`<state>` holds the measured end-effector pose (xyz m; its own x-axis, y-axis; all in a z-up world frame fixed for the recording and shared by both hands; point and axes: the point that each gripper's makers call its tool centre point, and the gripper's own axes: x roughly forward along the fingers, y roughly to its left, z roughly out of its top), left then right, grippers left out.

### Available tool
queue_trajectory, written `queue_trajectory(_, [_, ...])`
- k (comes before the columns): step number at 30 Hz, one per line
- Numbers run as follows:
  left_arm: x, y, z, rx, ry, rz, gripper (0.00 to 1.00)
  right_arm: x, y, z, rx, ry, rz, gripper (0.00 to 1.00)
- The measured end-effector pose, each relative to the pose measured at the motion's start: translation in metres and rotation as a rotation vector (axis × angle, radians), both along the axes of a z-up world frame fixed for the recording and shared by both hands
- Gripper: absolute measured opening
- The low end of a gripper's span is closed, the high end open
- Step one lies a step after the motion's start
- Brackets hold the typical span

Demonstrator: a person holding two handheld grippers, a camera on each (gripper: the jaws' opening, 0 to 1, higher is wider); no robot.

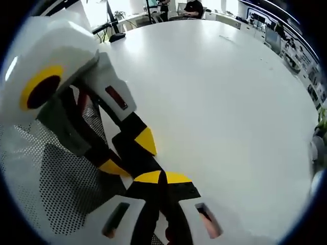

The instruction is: Press the specified remote control buttons in sequence, fully releasing each button before pressing the next.

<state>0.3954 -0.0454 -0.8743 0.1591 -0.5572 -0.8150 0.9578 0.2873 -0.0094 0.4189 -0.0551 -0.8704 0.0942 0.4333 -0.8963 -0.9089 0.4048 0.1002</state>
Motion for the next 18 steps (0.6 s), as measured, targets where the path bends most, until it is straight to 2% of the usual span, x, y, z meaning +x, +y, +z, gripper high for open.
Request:
queue_trajectory(7, [0.0006, -0.0008, -0.0001, -0.010, -0.002, 0.007, 0.24, 0.0009, -0.0015, 0.0002, 0.011, 0.011, -0.020, 0.00])
queue_trajectory(10, [0.0009, -0.0007, -0.0004, -0.013, -0.002, 0.011, 0.24, 0.0023, -0.0025, 0.0003, 0.009, 0.043, -0.068, 0.00])
queue_trajectory(18, [0.0010, -0.0004, -0.0005, -0.017, -0.003, 0.013, 0.24, 0.0018, -0.0031, 0.0003, -0.003, 0.042, -0.053, 0.00])
